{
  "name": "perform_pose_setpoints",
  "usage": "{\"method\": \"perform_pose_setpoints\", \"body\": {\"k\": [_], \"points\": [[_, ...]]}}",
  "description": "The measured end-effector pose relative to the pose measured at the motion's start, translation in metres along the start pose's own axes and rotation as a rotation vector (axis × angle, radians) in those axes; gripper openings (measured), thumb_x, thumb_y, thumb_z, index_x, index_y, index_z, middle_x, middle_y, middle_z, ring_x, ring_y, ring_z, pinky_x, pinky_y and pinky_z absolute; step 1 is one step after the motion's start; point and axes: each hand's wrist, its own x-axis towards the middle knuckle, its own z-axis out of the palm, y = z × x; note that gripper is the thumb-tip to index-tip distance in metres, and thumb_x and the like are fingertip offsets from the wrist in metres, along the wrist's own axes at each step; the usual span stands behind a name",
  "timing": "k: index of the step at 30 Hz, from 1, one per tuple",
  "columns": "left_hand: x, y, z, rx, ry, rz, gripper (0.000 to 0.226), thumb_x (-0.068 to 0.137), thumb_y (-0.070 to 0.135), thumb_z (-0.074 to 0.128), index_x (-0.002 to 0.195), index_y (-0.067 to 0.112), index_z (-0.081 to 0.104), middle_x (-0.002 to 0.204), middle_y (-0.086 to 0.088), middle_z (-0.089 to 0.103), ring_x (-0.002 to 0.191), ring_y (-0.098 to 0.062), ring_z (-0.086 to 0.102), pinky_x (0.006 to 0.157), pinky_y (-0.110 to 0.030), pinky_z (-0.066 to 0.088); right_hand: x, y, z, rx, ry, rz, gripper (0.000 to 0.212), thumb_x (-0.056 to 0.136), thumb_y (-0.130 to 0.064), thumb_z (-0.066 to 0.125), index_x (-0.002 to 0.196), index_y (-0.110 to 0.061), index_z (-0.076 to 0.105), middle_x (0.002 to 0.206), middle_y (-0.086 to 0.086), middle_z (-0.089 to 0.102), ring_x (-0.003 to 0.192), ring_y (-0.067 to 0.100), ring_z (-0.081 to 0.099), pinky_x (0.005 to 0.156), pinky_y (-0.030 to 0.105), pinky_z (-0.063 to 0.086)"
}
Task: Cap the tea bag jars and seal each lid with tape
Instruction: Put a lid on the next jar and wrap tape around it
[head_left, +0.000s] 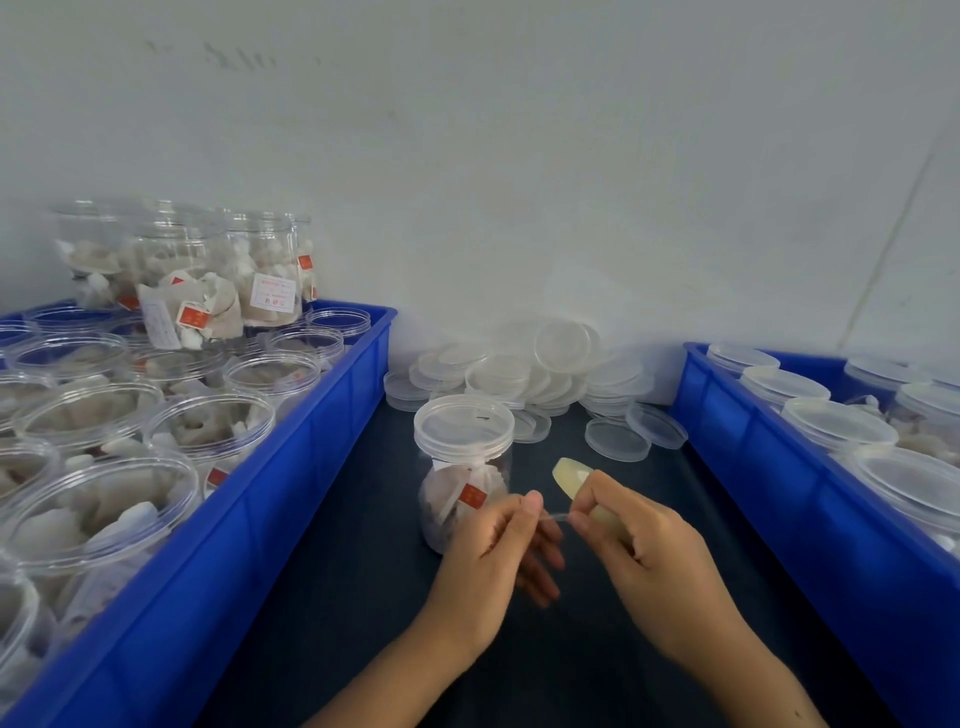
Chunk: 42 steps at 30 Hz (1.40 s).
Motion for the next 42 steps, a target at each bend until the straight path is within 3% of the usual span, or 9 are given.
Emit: {"method": "perform_pose_setpoints", "body": {"k": [8,10,13,17,22,25,29,36,42], "points": [[0.002,0.000,-0.006,-0.016,0.026,0.006,0.020,0.097,0.015,0.054,0.081,0.004,0.058,0.065,0.001,0.063,0.054,-0.014,0.061,0.048,-0.026,0.052,0.001,0.001,0.001,-0.035,-0.036,-0.001,0.009,0.092,-0.037,0.048,0.084,-0.035,0.043,0.075,-0.013,0.054,0.075,0.003,0.050,0.052,0.016,0.036],[0.002,-0.003,-0.009,0.267,0.095,0.200,0.020,0.097,0.014,0.057,0.078,0.007,0.059,0.066,0.000,0.063,0.053,-0.011,0.061,0.049,-0.025,0.052,0.001,0.002,0.001,-0.026,-0.079,0.013,0.010,0.093,-0.038,0.047,0.084,-0.033,0.045,0.082,-0.019,0.054,0.070,0.003,0.049,0.053,0.017,0.036],[0.004,-0.003,-0.015,0.690,0.192,0.568,0.025,0.094,0.020,0.059,0.072,0.009,0.059,0.063,0.006,0.059,0.054,-0.011,0.057,0.052,-0.030,0.050,0.003,0.002,0.000,0.116,-0.130,0.123,0.011,0.094,-0.038,0.050,0.086,-0.031,0.052,0.074,-0.001,0.057,0.057,0.008,0.045,0.055,0.024,0.038],[0.005,0.003,-0.020,1.003,0.278,0.786,0.027,0.093,0.027,0.055,0.071,0.012,0.061,0.066,0.008,0.057,0.056,-0.009,0.052,0.047,-0.029,0.046,0.005,-0.001,0.003,0.187,-0.079,0.179,0.013,0.092,-0.041,0.050,0.085,-0.030,0.054,0.064,-0.001,0.053,0.054,0.008,0.043,0.054,0.026,0.037],[0.006,0.011,-0.034,1.024,0.507,0.891,0.026,0.094,0.025,0.055,0.076,0.010,0.064,0.075,0.003,0.060,0.066,-0.012,0.055,0.057,-0.025,0.048,0.003,-0.009,0.009,0.205,0.046,0.151,0.014,0.093,-0.036,0.053,0.080,-0.032,0.052,0.058,-0.010,0.048,0.050,0.007,0.038,0.051,0.023,0.031],[0.011,0.014,-0.045,0.867,0.732,0.788,0.031,0.089,0.032,0.060,0.104,0.005,0.062,0.110,-0.006,0.059,0.104,-0.017,0.054,0.093,-0.019,0.040,0.004,-0.012,0.009,0.244,0.110,0.146,0.015,0.092,-0.034,0.055,0.078,-0.032,0.054,0.062,-0.013,0.050,0.052,0.007,0.040,0.051,0.021,0.031],[0.016,0.005,-0.055,0.368,0.455,0.325,0.079,0.070,0.049,0.079,0.132,0.038,0.032,0.137,0.008,0.045,0.128,-0.004,0.043,0.103,-0.012,0.033,0.006,-0.016,0.011,0.295,0.151,0.132,0.011,0.091,-0.029,0.058,0.080,-0.028,0.057,0.064,-0.010,0.052,0.051,0.007,0.040,0.050,0.022,0.032],[0.025,-0.012,-0.059,0.264,0.253,0.251,0.082,0.063,0.032,0.086,0.131,0.040,0.040,0.119,0.024,0.062,0.114,0.003,0.058,0.095,-0.016,0.046,0.011,-0.018,0.014,0.311,0.188,0.129,0.013,0.091,-0.030,0.057,0.078,-0.029,0.055,0.061,-0.014,0.050,0.050,0.007,0.039,0.050,0.019,0.029],[0.022,-0.006,-0.055,0.229,0.219,0.223,0.075,0.060,0.048,0.081,0.126,0.051,0.047,0.100,0.001,0.071,0.092,-0.011,0.070,0.084,-0.032,0.058,0.020,-0.026,0.013,0.028,0.288,0.043,0.015,0.091,-0.032,0.054,0.076,-0.030,0.053,0.074,-0.010,0.052,0.066,0.009,0.047,0.057,0.024,0.037]]}}
